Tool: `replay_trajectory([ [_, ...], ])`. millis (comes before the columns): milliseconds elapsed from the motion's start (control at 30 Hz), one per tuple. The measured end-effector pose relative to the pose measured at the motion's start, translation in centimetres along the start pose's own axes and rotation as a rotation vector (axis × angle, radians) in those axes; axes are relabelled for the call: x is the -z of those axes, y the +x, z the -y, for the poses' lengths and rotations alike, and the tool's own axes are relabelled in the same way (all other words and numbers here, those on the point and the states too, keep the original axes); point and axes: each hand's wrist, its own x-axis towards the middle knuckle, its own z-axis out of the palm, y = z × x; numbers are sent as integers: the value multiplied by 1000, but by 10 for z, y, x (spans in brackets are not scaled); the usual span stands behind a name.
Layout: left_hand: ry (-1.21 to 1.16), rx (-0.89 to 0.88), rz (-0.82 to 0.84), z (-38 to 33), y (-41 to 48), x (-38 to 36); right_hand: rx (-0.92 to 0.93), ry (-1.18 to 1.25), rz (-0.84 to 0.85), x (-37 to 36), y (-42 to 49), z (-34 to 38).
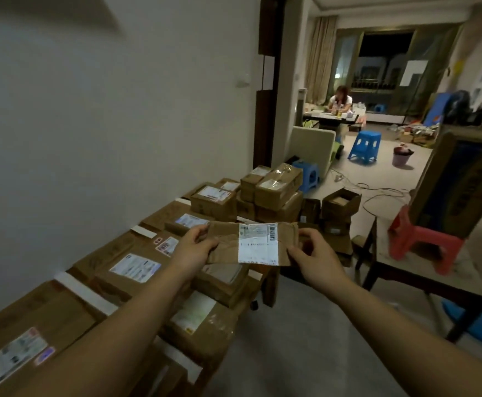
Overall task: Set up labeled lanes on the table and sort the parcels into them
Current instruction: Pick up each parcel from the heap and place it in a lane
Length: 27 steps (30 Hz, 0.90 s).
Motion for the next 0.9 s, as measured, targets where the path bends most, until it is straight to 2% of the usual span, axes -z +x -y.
replay_trajectory([
  [167, 85, 32, 41, 3, 51, -42, 48, -121, 49, 24, 61, -32],
  [333, 137, 66, -59, 5, 99, -76, 254, -358, 382, 46, 129, -57],
  [433, 144, 95, -145, 10, 115, -87, 299, -455, 502, 49, 169, -63],
  [533, 141, 135, -232, 17, 117, -88, 367, -521, 552, 40, 191, -64],
  [633, 197, 156, -254, 23, 116, -78, 559, -551, 607, 23, 206, -60],
  [767, 206, 141, -296, 27, 123, -56, 749, -511, 546, -10, 224, -50],
  [833, 202, 127, -346, 31, 130, -42, 784, -464, 516, -30, 230, -45],
  [900, 163, 143, -421, 36, 136, -26, 715, -408, 535, -52, 235, -37],
])
